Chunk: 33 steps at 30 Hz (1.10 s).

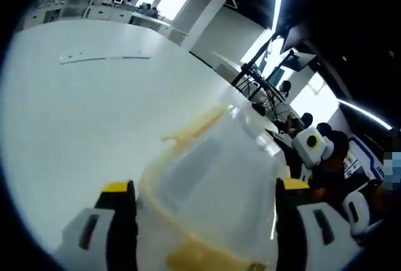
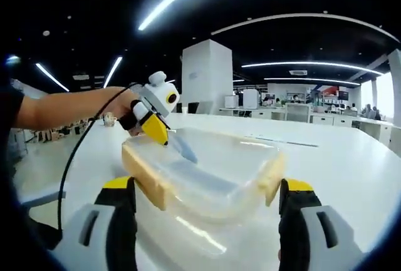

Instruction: Snap each plastic latch of the storage box into its locked position after aligning the lid with the box until every specified latch is closed and the lid sits flush.

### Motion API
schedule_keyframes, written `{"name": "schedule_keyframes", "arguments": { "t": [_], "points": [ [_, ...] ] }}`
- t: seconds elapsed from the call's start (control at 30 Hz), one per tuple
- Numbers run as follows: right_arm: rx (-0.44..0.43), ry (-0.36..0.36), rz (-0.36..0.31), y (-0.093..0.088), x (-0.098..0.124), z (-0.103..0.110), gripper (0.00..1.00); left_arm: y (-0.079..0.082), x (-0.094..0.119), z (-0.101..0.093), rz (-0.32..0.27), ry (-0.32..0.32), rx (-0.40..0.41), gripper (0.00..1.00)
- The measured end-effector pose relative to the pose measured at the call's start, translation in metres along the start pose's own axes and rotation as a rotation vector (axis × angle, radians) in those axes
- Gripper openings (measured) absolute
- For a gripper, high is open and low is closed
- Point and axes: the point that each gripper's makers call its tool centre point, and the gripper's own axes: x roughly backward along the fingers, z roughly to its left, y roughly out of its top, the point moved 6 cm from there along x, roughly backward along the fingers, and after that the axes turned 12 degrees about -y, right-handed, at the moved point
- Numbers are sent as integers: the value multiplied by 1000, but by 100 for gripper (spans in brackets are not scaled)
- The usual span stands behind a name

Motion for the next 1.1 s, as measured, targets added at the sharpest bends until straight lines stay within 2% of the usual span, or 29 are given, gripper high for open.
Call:
{"name": "schedule_keyframes", "arguments": {
  "t": [0.1,0.23,0.3,0.43,0.57,0.83,1.1],
  "points": [
    [10,-41,-2,3,3,-5,100,2,-2,1,7,3,1,93],
    [17,-39,-17,7,9,-4,95,4,-7,0,12,23,5,95],
    [41,-35,-13,8,10,-1,95,5,-10,-1,13,43,4,96],
    [36,-15,-4,9,7,7,94,7,-13,-2,21,61,4,98],
    [48,-46,5,11,3,6,94,9,-16,-3,28,86,5,100],
    [73,-82,17,13,-2,10,95,10,-16,-2,20,79,-9,100],
    [71,-97,33,14,-3,10,93,10,-15,-2,2,74,-26,99]
  ]
}}
